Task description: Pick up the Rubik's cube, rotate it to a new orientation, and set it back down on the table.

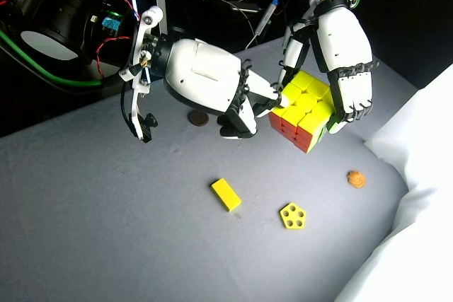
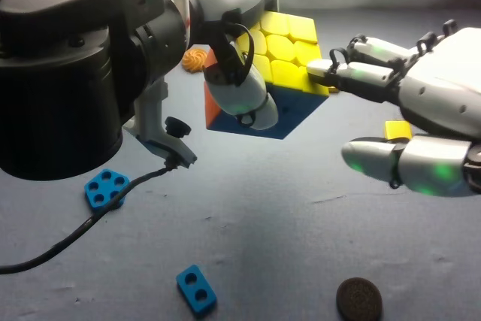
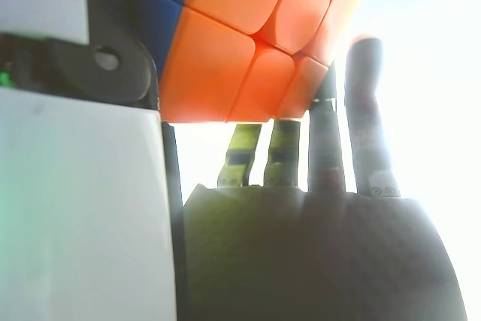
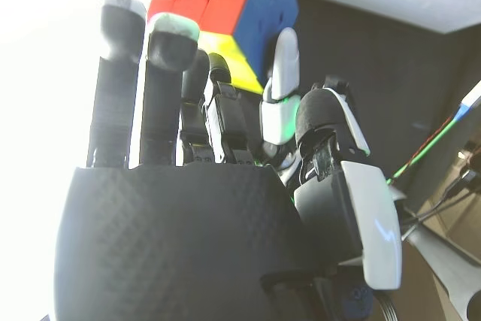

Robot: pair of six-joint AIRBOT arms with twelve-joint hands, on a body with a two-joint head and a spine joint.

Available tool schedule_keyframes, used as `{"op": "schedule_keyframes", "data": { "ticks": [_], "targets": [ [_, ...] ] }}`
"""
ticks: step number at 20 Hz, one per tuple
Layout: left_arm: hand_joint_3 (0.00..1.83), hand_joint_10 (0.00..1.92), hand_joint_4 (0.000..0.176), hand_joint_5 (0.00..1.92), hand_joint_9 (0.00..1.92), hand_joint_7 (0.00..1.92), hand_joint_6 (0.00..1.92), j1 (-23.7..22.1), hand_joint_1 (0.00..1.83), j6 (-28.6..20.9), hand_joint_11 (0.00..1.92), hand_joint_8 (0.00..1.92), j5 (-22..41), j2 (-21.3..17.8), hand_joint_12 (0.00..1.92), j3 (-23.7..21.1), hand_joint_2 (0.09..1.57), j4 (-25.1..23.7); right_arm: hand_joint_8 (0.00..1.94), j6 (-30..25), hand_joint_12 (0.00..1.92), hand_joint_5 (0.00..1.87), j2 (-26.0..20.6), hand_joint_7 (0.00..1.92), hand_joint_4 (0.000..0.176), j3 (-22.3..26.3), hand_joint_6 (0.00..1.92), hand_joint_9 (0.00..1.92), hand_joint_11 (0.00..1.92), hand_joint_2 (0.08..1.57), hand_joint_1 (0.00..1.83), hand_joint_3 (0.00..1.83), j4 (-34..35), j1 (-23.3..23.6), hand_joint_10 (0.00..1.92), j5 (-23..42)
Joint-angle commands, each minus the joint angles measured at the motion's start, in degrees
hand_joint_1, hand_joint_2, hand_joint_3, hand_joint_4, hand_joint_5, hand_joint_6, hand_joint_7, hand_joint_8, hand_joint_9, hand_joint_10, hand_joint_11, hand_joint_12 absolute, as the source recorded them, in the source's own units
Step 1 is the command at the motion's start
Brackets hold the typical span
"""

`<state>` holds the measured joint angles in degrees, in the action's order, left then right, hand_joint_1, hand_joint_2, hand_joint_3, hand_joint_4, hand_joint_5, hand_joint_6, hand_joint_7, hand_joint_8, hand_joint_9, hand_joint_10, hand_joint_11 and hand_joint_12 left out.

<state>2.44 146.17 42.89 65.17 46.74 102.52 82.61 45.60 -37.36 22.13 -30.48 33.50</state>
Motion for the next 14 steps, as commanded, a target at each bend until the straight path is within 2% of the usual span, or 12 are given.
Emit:
{"op": "schedule_keyframes", "data": {
  "ticks": [1, 5, 7, 9, 11, 14],
  "targets": [
    [0.01, 1.74, 0.0, 0.16, 0.19, 0.09, 1.45, -1.0, 1.1, -0.9, 0.25, 1.65, -1.3, -0.4, 1.82, 0.0, 1.11, -4.4, 1.82, 1.2, 1.92, 0.21, 0.4, 0.82, 0.0, 0.0, 0.01, 0.9, 0.72, 1.36, 0.0, 0.0, -0.4, 0.7, 1.92, 4.1],
    [0.0, 1.76, 0.0, 0.23, 0.2, 0.14, 1.42, -1.0, 1.11, -0.9, 0.24, 1.66, -1.3, -0.4, 1.83, 0.1, 1.1, -4.4, 1.82, 1.3, 1.92, 0.23, 1.5, 0.78, 0.0, 0.1, 0.01, 0.82, 0.69, 1.36, 0.0, 0.0, -0.2, 0.6, 1.92, 0.7],
    [0.0, 1.72, 0.0, 0.22, 0.19, 0.13, 1.42, -1.0, 1.15, -0.9, 0.25, 1.62, -1.3, -0.4, 1.79, 0.1, 1.07, -4.4, 1.84, 1.3, 1.92, 0.22, 1.5, 0.77, 0.0, 0.6, 0.01, 0.85, 0.71, 1.37, 0.0, 0.0, -0.2, 0.3, 1.92, 0.2],
    [0.0, 1.72, 0.0, 0.2, 0.2, 0.13, 1.43, -1.0, 1.1, -0.9, 0.26, 1.64, -1.3, -0.4, 1.77, 0.1, 1.08, -4.3, 1.86, 1.4, 1.92, 0.21, 1.5, 0.77, 0.0, 0.9, 0.0, 0.86, 0.71, 1.37, 0.0, 0.0, -0.2, -0.1, 1.92, 0.0],
    [0.0, 1.72, 0.0, 0.21, 0.21, 0.15, 1.41, -1.0, 1.13, -0.9, 0.25, 1.61, -1.3, -0.4, 1.81, 0.1, 1.08, -4.1, 1.86, 1.6, 1.92, 0.23, 1.6, 0.8, 0.0, 1.3, 0.01, 0.9, 0.76, 1.37, 0.0, 0.0, -0.4, -0.8, 1.92, -0.3],
    [0.0, 1.72, 0.0, 0.18, 0.19, 0.12, 1.46, -1.0, 1.13, -0.9, 0.26, 1.62, -1.3, -0.4, 1.76, 0.0, 1.09, -4.1, 1.8, 1.8, 1.92, 0.23, 1.6, 0.8, 0.0, 1.5, 0.01, 0.85, 0.68, 1.36, 0.0, 0.0, -0.7, -1.5, 1.92, -0.3]
  ]
}}
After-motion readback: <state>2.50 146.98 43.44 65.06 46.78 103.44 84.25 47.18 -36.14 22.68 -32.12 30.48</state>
